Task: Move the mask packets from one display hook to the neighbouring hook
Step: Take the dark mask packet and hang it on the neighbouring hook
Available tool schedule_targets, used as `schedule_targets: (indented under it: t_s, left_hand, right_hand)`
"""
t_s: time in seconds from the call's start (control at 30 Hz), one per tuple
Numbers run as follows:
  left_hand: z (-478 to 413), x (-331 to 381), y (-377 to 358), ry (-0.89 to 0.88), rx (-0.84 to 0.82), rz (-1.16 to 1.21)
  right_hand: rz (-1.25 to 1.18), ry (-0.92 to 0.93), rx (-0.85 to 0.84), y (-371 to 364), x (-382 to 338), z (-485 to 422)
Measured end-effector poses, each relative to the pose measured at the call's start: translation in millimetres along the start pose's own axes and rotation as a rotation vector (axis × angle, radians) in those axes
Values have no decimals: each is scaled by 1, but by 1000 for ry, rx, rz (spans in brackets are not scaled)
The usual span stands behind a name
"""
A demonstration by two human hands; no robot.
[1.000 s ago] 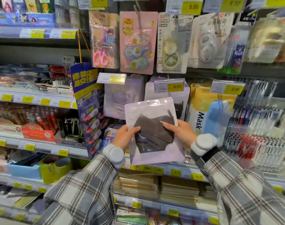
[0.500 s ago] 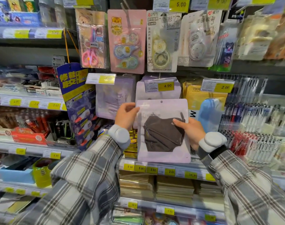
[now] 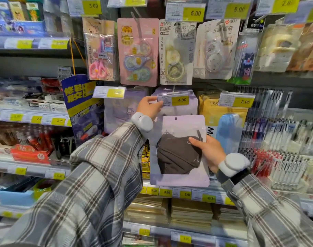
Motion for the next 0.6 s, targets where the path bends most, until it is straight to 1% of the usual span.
schedule_targets:
  t_s: [0.17, 0.33, 0.5, 0.6]
  left_hand:
    - [5, -2, -2, 29, -45, 170]
    - [9, 7, 10, -29, -57, 154]
    - [13, 23, 19, -70, -48, 201]
    - [14, 37, 22, -125, -47, 203]
  right_hand:
    - [-4, 3, 1, 0, 0, -2]
    - [21, 1, -7, -4, -2, -12]
    - [-2, 24, -7, -15, -13, -19]
    - [-9, 46, 1, -22, -21, -23]
Point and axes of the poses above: each hand's wrist, its own z-axis away from the middle knuckle, its own y-axis out of the back of the hand, x = y × z, the point moved 10 cm from there along -z, towards the middle knuckle, and after that the axes turned 7 degrees about y, right-handed, at the moved point
